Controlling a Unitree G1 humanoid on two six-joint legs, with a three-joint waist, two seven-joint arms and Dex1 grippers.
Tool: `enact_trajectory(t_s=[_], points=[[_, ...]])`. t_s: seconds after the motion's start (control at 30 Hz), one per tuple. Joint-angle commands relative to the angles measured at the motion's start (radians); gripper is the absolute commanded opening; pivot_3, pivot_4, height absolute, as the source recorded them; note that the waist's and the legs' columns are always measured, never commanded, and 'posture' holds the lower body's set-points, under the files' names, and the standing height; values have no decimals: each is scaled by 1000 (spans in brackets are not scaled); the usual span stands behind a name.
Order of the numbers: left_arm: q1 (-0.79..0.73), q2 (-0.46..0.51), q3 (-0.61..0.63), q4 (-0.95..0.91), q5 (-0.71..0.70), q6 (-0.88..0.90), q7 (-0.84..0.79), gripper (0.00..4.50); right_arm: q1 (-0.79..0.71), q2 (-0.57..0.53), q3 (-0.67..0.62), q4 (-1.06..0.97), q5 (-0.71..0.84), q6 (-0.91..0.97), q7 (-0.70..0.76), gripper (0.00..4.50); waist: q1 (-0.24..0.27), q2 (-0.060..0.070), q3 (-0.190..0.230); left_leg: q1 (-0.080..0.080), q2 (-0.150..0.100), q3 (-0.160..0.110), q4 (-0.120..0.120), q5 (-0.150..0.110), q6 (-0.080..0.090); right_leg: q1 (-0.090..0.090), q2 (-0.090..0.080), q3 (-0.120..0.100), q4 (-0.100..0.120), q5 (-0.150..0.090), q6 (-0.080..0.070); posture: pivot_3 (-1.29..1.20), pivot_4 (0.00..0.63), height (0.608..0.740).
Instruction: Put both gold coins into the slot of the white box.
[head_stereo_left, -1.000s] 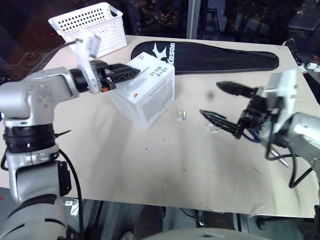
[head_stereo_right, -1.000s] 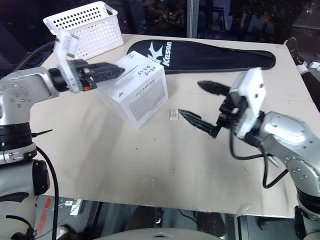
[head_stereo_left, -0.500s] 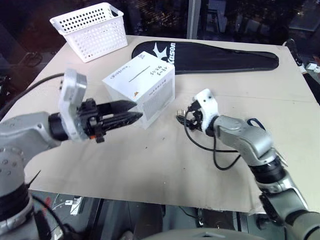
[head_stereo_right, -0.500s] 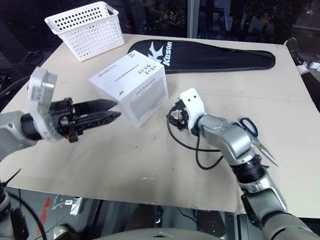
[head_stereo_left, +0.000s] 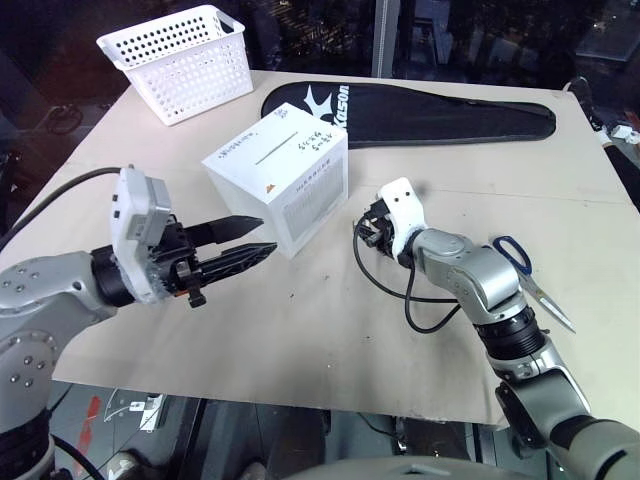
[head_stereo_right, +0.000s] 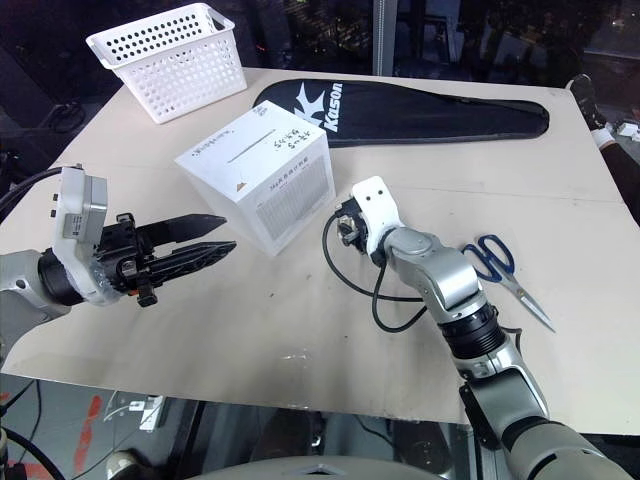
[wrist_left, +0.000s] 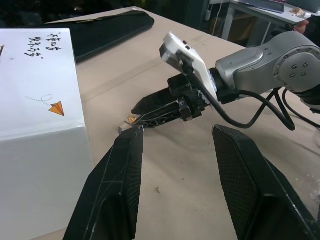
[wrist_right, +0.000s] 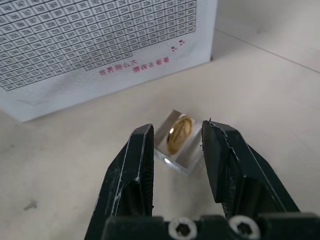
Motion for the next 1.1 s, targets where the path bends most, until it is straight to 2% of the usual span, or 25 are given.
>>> enact_trajectory(t_s=[0.03, 0.57, 0.63, 0.73, 0.97, 1.1], points=[[7, 25, -1, -6, 1, -40, -32, 2198, -18, 7, -35, -29, -13, 9, 14, 1665, 0, 0, 0, 0, 0, 0, 0, 0, 0, 0, 0, 0, 0, 0, 0, 0, 150, 740], [112, -5, -3, -115, 61, -123, 58, 2198, -7, 30, -44, -40, -46, 32, 42, 1665, -1, 0, 0, 0, 0, 0, -3, 0, 0, -3, 0, 2, 0, 0, 0, 0, 150, 740], [129, -14, -7, -133, 70, -135, 71, 2198, -6, 32, -46, -41, -50, 34, 45, 1133, -1, 0, 0, 0, 0, 0, -3, 0, 0, -3, 0, 2, 0, 0, 0, 0, 150, 740], [146, -18, -3, -140, 67, -140, 81, 2198, -5, 35, -47, -44, -53, 37, 47, 30, -1, 0, 0, -1, 0, 0, -4, 0, 0, -4, 0, 3, 0, 0, 0, 0, 150, 740], [171, -20, -8, -136, 69, -161, 82, 2198, 2, 36, -51, -58, -56, 49, 50, 30, -1, 0, 0, -1, 0, 0, -5, 0, 0, -5, 0, 3, 0, 0, 0, 0, 150, 740], [151, -27, -11, -124, 14, -140, 104, 2198, 8, 31, -65, -88, -45, 52, 59, 30, -1, 0, 0, -1, 0, 0, -5, 0, 0, -5, 0, 3, 0, 0, 0, 0, 150, 740]])
